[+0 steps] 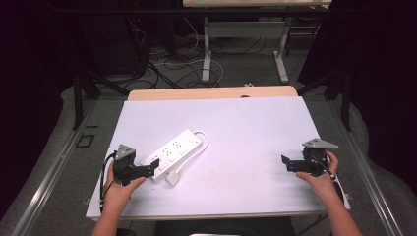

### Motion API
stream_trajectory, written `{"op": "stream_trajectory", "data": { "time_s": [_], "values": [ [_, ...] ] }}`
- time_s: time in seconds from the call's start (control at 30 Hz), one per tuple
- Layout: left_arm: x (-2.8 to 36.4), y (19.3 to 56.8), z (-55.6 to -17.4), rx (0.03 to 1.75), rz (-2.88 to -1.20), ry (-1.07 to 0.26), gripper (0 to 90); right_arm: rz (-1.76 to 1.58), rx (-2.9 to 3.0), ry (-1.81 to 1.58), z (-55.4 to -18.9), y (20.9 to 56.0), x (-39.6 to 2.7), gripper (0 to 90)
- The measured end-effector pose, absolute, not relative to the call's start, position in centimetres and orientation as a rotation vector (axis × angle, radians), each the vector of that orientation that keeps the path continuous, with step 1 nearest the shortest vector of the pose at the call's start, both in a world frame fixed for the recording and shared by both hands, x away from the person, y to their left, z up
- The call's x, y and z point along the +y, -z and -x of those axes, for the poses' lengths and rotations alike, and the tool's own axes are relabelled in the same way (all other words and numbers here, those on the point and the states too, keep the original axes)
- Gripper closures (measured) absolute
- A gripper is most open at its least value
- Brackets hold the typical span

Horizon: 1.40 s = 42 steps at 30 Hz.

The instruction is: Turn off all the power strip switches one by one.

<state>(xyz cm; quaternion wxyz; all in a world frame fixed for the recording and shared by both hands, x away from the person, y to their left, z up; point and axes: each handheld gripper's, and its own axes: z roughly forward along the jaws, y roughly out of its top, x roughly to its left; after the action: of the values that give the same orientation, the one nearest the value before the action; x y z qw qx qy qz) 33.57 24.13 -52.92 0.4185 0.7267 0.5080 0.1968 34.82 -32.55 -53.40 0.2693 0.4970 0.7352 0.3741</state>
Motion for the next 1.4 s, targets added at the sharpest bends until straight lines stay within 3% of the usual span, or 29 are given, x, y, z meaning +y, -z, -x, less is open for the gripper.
{"op": "stream_trajectory", "data": {
  "time_s": [0.5, 1.03, 1.4],
  "values": [
    [23.2, 51.7, -33.9, 1.267, -1.851, -0.481, 4.5, -1.332, 2.006, -1.027, -34.5, 53.0, -31.4, 0.0],
    [21.0, 49.5, -35.7, 1.247, -1.890, -0.457, 16.1, -1.302, 2.025, -1.028, -34.7, 53.1, -30.8, 5.9],
    [19.9, 48.0, -37.2, 1.235, -1.900, -0.451, 17.7, -1.270, 2.049, -1.042, -34.8, 53.2, -30.4, 8.4]
  ]
}}
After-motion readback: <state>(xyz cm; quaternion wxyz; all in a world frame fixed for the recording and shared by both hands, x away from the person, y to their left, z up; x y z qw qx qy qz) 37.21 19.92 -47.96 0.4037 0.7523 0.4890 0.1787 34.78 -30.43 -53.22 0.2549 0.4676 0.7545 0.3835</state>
